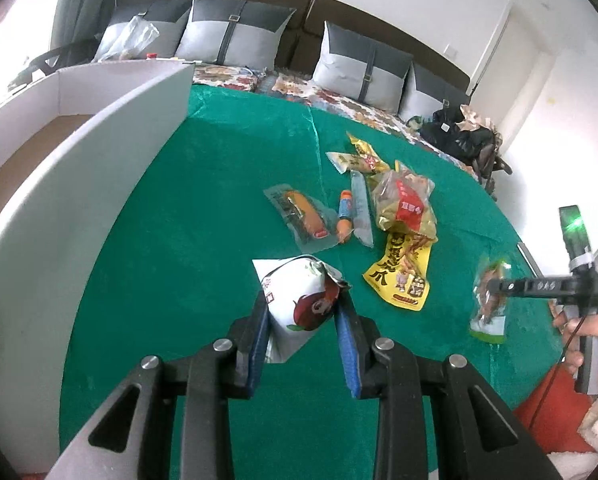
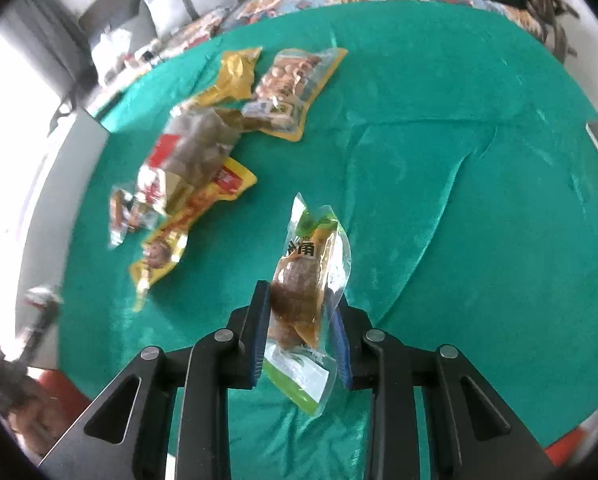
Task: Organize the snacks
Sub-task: 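Carry both packs into the cardboard box and open both tools to drop them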
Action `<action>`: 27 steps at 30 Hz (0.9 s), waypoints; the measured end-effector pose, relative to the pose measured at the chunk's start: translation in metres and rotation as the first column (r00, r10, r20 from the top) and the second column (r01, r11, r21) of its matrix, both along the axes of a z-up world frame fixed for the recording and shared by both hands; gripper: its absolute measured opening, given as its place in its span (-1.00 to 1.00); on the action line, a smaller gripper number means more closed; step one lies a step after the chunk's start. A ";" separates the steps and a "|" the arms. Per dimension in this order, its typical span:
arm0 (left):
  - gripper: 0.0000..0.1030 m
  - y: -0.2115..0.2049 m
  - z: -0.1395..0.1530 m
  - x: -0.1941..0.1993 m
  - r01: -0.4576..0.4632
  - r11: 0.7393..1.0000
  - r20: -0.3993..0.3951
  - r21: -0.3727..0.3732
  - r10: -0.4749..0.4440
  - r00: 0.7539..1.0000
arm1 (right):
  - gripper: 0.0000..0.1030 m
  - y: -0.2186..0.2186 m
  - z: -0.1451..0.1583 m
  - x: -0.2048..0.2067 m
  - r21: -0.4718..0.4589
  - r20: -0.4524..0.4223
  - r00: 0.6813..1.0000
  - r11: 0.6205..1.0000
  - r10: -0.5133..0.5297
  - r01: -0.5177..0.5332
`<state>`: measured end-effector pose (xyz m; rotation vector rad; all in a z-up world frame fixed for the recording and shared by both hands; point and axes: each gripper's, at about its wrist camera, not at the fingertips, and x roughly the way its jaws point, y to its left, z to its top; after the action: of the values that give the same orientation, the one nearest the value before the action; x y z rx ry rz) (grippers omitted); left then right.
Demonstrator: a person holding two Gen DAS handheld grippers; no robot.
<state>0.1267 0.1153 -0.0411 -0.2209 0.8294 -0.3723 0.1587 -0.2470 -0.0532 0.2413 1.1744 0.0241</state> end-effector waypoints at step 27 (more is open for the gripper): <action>-0.40 0.025 0.045 -0.005 -0.030 0.986 0.008 -0.161 0.032 0.999 | 0.02 0.002 0.032 0.003 0.336 0.048 0.990 0.935 -0.135 0.111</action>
<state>0.1219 0.1404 0.0036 -0.3819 0.7855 -0.4112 0.1620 -0.2448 -0.0215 0.6082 1.0788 0.1211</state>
